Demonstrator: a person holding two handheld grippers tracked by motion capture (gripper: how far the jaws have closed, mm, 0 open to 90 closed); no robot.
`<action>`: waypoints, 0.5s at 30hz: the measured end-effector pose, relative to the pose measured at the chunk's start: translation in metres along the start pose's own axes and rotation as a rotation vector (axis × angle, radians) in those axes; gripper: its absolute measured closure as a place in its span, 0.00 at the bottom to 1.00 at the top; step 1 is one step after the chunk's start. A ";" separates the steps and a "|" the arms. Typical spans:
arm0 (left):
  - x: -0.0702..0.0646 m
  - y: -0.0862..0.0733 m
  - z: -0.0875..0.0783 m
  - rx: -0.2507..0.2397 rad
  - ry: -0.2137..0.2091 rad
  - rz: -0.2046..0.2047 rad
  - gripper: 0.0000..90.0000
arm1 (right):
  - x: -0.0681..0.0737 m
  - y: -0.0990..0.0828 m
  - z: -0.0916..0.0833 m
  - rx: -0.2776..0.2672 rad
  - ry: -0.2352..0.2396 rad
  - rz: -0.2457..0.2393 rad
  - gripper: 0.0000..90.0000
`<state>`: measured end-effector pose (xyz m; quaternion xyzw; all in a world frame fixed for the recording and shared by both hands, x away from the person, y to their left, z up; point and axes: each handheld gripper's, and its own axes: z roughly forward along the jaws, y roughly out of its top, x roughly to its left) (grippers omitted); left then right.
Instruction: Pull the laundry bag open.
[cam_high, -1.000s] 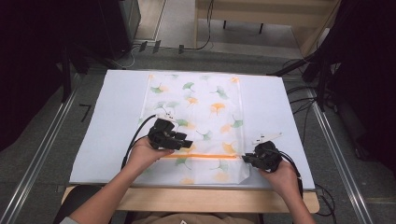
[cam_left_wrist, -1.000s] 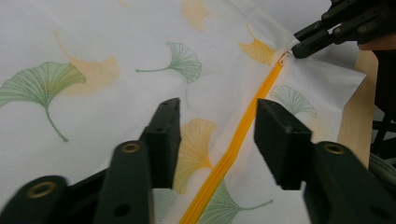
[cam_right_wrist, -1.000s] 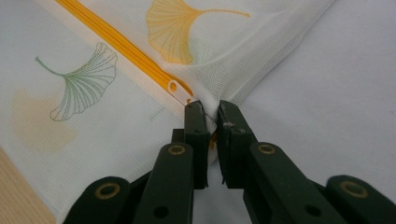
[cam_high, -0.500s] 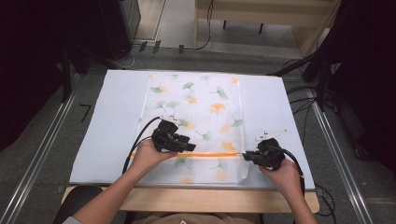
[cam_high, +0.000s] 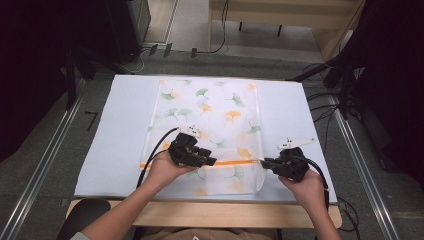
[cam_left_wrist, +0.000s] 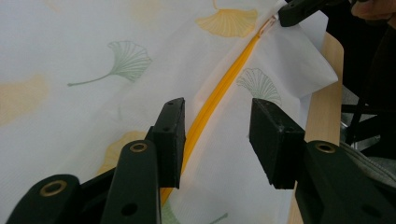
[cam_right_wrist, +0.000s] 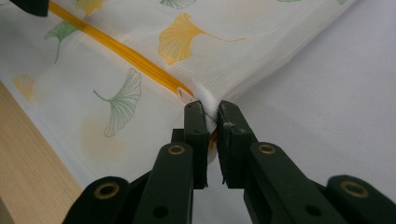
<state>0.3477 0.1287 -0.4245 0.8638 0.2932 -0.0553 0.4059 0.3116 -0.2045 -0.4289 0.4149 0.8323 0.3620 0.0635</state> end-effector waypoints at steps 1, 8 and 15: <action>-0.001 0.000 0.002 -0.006 -0.006 0.005 0.63 | 0.000 0.000 -0.001 -0.007 0.008 -0.005 0.94; -0.015 0.006 0.014 0.015 -0.012 0.065 0.65 | 0.003 0.003 -0.002 -0.005 0.007 -0.026 0.94; -0.025 0.015 0.022 0.014 -0.025 0.083 0.67 | 0.004 0.004 -0.003 -0.009 0.003 -0.030 0.94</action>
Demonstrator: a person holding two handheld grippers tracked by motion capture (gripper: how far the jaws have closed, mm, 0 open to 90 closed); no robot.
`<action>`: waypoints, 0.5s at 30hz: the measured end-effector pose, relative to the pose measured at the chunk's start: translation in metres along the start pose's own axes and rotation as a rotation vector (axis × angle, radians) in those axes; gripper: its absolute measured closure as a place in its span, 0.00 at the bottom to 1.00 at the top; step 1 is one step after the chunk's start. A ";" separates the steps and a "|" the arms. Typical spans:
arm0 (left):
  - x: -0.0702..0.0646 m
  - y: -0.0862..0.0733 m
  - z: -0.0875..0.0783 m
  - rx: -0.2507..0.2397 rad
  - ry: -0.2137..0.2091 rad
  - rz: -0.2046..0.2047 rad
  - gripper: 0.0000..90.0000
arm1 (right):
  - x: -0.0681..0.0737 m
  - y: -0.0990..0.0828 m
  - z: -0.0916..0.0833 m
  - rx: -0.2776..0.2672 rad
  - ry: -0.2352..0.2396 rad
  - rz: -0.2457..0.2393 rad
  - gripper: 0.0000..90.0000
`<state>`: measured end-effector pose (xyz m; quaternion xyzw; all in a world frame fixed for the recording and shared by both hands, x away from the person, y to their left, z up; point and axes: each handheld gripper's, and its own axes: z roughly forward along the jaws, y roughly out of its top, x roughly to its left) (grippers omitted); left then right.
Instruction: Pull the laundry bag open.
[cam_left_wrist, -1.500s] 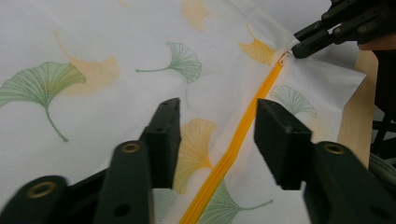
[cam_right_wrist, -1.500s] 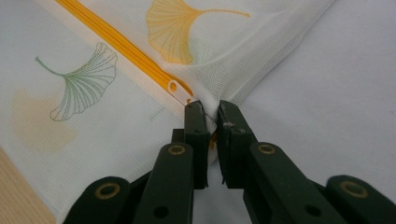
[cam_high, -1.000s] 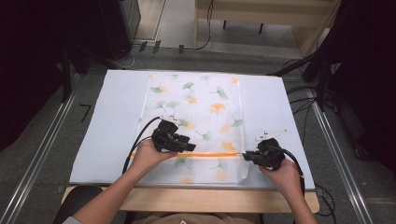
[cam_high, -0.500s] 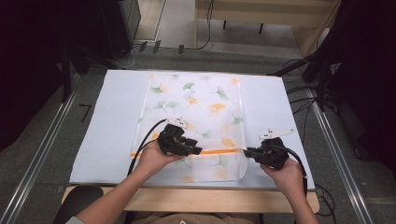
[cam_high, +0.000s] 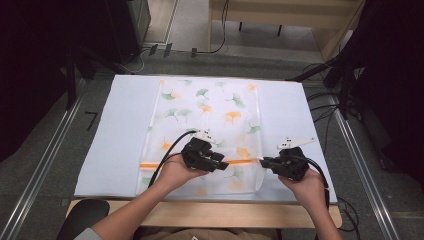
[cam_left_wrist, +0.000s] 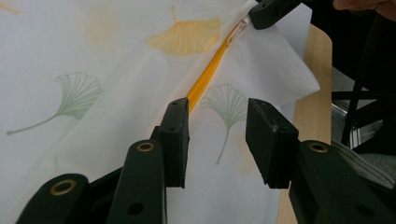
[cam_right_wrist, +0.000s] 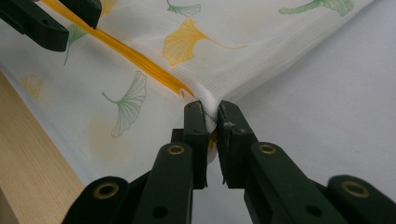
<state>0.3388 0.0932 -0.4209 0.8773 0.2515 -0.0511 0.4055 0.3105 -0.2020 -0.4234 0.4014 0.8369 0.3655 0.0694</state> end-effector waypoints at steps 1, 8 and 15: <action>-0.002 0.002 0.002 0.001 0.006 0.002 0.67 | 0.000 0.000 0.000 -0.001 0.002 -0.003 0.94; -0.008 0.008 0.016 0.021 -0.017 0.000 0.71 | 0.000 0.001 -0.001 -0.004 0.013 -0.006 0.94; -0.014 0.015 0.028 0.027 -0.029 0.007 0.71 | 0.001 0.000 -0.001 0.002 0.017 0.000 0.94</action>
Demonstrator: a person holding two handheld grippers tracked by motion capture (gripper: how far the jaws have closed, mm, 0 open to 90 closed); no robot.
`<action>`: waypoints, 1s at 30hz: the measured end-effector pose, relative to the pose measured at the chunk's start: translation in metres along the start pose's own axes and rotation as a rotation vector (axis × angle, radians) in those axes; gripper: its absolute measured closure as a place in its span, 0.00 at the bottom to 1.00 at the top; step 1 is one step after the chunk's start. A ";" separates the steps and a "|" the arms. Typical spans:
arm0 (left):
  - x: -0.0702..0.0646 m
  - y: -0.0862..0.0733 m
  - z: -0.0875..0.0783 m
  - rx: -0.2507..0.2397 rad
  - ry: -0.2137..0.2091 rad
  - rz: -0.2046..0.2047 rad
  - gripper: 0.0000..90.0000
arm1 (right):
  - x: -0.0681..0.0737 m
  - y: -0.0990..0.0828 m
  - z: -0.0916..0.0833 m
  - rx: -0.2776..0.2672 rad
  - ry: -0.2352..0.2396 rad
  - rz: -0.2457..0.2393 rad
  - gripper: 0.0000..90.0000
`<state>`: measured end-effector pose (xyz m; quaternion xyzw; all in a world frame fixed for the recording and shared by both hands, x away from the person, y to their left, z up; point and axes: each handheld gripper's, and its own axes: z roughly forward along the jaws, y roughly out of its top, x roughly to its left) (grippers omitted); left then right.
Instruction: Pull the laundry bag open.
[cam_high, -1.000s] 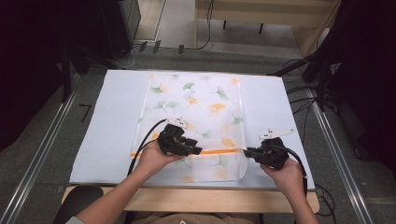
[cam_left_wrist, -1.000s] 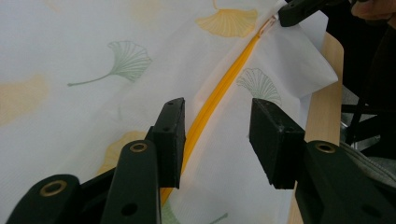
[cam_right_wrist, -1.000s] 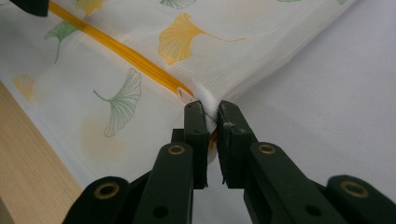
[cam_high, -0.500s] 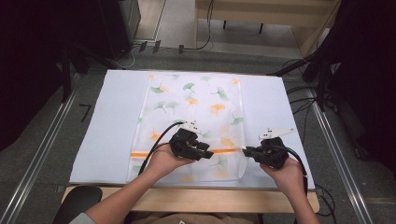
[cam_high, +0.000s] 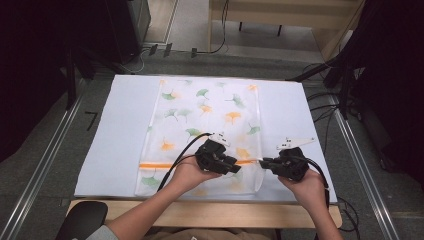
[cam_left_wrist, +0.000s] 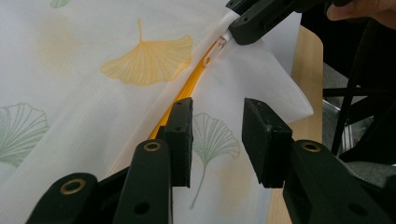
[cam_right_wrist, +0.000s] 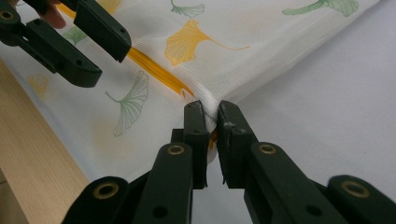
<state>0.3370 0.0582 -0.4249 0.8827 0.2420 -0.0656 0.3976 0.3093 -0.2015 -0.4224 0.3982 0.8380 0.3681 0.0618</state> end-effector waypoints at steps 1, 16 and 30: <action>-0.001 0.001 0.002 -0.003 -0.004 -0.009 0.71 | 0.000 0.000 0.000 0.000 0.000 0.001 0.94; -0.001 0.007 0.026 0.023 -0.008 -0.009 0.70 | 0.002 0.002 0.000 -0.014 0.009 -0.014 0.94; 0.001 0.011 0.034 0.006 -0.018 -0.001 0.69 | 0.006 0.004 -0.003 -0.036 0.069 -0.059 0.95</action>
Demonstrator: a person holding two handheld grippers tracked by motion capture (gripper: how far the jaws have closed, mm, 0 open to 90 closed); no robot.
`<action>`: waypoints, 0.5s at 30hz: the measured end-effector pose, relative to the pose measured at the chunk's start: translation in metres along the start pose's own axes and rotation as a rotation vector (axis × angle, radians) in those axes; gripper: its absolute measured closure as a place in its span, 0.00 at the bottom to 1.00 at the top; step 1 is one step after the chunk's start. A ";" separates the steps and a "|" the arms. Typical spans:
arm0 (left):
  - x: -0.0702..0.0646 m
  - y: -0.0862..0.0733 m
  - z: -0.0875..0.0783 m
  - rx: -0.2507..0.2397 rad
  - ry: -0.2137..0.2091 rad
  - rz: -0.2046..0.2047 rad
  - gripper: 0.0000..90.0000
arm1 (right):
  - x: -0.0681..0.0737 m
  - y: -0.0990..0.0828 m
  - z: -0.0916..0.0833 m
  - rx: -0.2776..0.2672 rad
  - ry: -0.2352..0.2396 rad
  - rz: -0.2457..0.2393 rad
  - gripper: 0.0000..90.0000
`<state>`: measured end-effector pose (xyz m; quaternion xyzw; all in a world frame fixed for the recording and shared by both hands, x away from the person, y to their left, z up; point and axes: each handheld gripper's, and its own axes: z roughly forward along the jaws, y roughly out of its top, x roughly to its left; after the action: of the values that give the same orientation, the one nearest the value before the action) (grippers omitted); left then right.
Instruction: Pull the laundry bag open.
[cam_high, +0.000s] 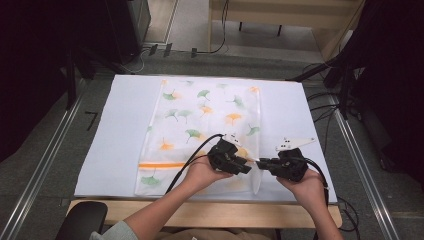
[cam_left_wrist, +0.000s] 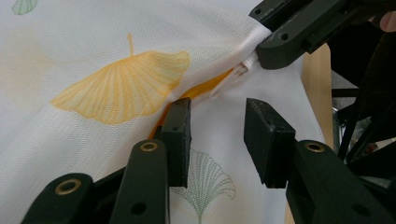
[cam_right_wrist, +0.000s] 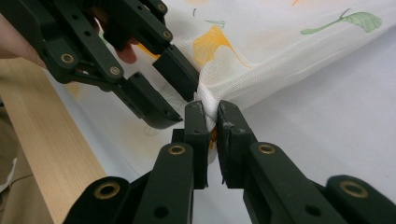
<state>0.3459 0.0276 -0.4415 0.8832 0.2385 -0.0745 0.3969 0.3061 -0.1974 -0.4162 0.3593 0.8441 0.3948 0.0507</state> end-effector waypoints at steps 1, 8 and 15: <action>-0.001 0.000 0.000 0.002 0.003 0.000 0.70 | 0.000 0.000 0.000 -0.001 0.004 -0.003 0.95; -0.004 0.003 0.002 0.004 -0.006 0.006 0.77 | 0.002 0.000 0.001 0.008 0.001 0.000 0.95; -0.003 0.005 0.002 -0.002 -0.053 -0.051 0.84 | 0.002 0.000 0.002 0.013 -0.004 -0.001 0.95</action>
<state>0.3456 0.0219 -0.4388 0.8741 0.2504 -0.1078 0.4019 0.3053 -0.1947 -0.4172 0.3598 0.8468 0.3885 0.0502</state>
